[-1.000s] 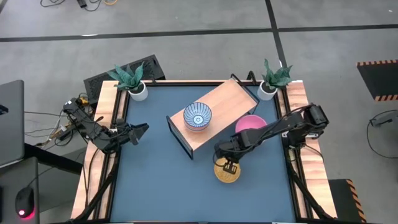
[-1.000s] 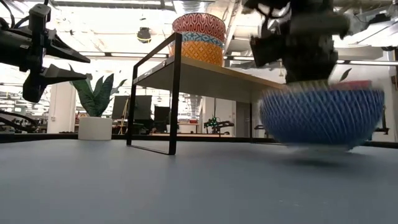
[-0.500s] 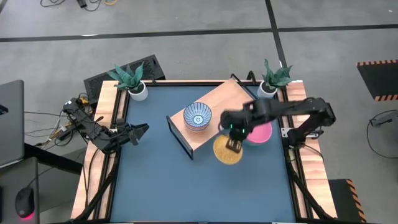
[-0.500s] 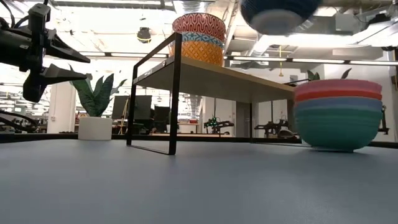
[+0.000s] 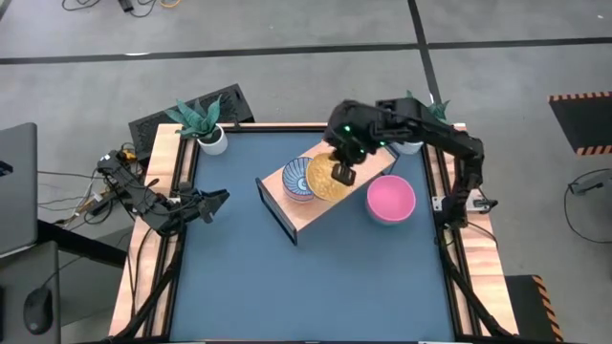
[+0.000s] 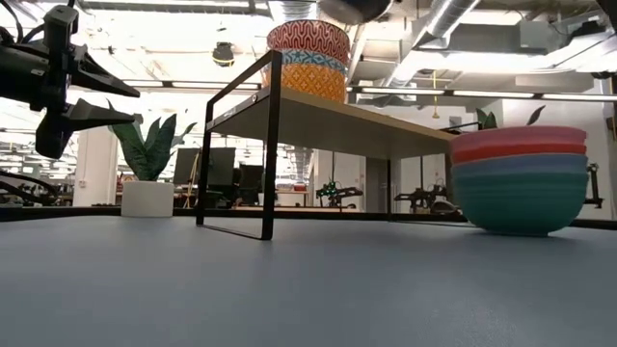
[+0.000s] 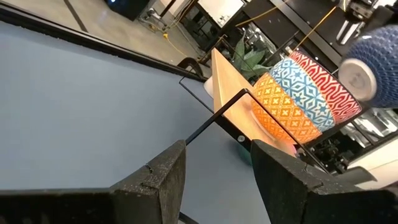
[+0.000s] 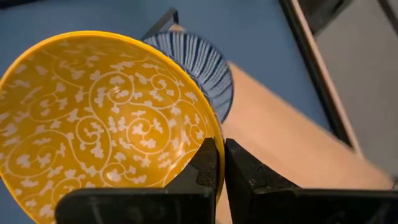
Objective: Place and stack bowls onto a shelf
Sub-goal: Stack the yellow patterned bowl on top of the dark blue patterned bowl on the shelf
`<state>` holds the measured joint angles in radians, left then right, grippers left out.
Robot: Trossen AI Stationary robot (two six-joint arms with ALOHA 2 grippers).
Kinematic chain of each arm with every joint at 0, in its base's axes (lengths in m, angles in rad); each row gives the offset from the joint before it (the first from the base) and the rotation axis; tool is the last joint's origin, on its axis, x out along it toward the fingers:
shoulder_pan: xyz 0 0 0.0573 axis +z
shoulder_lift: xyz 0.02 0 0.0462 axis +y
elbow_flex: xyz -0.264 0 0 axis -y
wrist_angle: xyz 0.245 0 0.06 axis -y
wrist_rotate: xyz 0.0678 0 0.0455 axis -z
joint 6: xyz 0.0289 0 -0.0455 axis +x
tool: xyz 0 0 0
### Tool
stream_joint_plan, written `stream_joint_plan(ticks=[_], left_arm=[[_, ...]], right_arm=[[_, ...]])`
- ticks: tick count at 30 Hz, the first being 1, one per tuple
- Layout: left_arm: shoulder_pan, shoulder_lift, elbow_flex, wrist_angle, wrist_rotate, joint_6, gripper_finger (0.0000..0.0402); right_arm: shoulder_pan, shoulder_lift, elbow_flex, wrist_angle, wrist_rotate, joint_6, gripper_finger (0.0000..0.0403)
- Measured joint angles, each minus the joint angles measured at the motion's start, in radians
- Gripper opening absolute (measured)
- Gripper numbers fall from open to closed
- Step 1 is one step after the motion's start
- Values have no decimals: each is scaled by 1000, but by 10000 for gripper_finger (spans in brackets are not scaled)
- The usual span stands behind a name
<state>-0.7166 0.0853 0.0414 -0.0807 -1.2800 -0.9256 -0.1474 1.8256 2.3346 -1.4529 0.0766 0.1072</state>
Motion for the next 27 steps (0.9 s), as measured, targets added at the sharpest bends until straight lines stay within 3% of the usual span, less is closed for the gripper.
stream_joint_plan(ticks=[7,10,27], left_arm=[[0,0,0,0,4,-23,165],[0,0,0,1,9,-30,165],[0,0,0,-4,-24,-33,165]], right_arm=[[-82,82,20,108,-10,-129,31],[-107,99,21,165,-78,-161,31],[-152,159,21,148,-227,-213,39]])
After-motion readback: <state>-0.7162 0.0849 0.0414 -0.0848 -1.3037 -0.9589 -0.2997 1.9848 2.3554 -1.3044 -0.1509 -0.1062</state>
